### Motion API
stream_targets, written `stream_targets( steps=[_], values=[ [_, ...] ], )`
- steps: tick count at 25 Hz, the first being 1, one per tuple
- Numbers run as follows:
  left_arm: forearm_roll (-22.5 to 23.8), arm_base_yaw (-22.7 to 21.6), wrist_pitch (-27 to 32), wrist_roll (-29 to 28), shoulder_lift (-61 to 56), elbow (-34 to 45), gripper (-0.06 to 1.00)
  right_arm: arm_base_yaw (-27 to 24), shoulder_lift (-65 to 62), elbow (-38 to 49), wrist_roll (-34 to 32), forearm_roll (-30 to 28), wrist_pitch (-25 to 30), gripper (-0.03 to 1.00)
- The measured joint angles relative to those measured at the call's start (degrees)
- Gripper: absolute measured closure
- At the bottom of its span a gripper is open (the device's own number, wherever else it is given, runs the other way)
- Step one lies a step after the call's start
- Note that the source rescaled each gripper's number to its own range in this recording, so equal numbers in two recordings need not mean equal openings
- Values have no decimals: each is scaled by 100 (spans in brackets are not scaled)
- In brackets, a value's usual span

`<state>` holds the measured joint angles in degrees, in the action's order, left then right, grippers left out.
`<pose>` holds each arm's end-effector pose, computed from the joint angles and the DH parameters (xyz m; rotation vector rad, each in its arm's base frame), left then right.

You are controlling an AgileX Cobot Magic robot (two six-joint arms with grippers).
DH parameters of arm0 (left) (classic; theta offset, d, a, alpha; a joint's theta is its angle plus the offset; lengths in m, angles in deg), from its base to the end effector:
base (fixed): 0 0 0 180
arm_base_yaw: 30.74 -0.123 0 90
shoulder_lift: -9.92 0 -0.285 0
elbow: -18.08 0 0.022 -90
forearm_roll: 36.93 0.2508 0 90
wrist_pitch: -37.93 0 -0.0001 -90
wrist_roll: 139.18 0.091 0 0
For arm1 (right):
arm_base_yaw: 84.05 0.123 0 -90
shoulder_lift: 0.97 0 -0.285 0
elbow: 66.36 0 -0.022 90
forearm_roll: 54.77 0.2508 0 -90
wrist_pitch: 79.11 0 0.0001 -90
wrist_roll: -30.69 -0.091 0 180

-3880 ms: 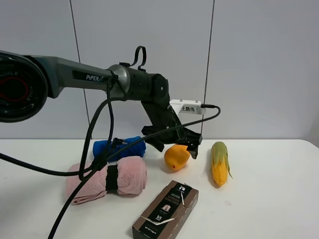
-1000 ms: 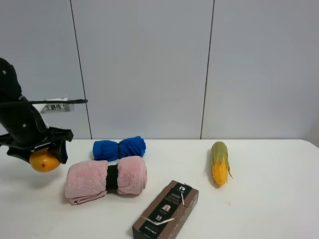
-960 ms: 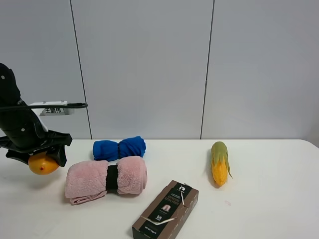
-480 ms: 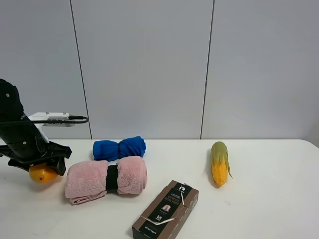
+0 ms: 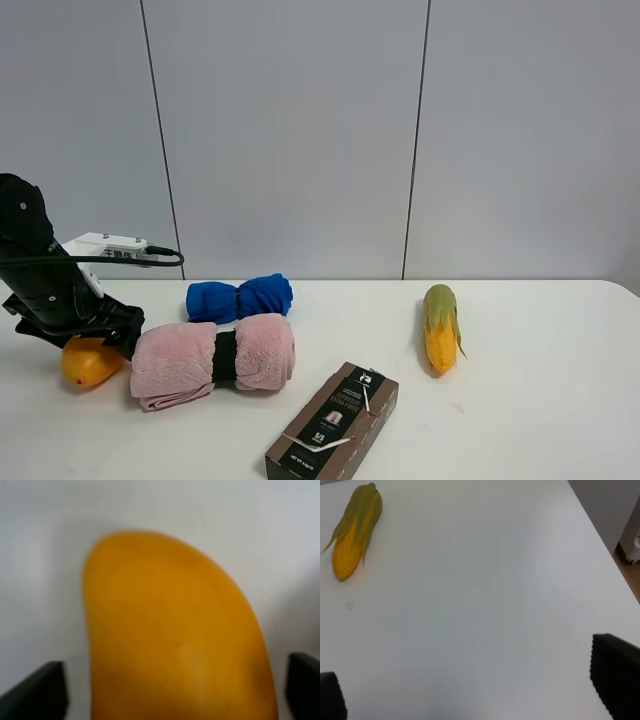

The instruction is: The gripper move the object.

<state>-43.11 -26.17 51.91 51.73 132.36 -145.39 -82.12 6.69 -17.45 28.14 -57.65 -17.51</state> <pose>0.3741 -0.0323 0.1078 0.2288 2.6580 -0.0328 -0.0050 -0.0042 0.2746 0.0138 2.0614 -0.0120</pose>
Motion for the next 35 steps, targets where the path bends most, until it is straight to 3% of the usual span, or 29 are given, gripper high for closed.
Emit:
stream_targets(
  steps=[2,4,9,15,18,22,26,30,35],
  values=[
    [-2,0,-17,0,0,0,1,0,0,0,0,0,0,-3],
    [-2,0,-17,0,0,0,-3,0,0,0,0,0,0,-3],
    [-7,0,94,-17,-367,0,-4,0,0,0,0,0,0,-3],
    [4,-114,203,-17,-1771,0,-4,0,0,0,0,-5,0,-3],
    [47,-182,554,-24,-2605,0,-4,0,0,0,0,-5,0,-3],
    [754,-295,1576,-326,-3600,0,-4,0,0,0,0,-5,0,-3],
    [1526,-550,3272,-657,-4331,0,-4,0,0,0,0,-5,0,-3],
    [1703,-907,4606,-707,-5154,0,-4,0,0,0,0,-5,0,-3],
    [1663,-1190,5359,-718,-6428,14,-4,0,0,0,0,-5,0,-3]
  ],
)
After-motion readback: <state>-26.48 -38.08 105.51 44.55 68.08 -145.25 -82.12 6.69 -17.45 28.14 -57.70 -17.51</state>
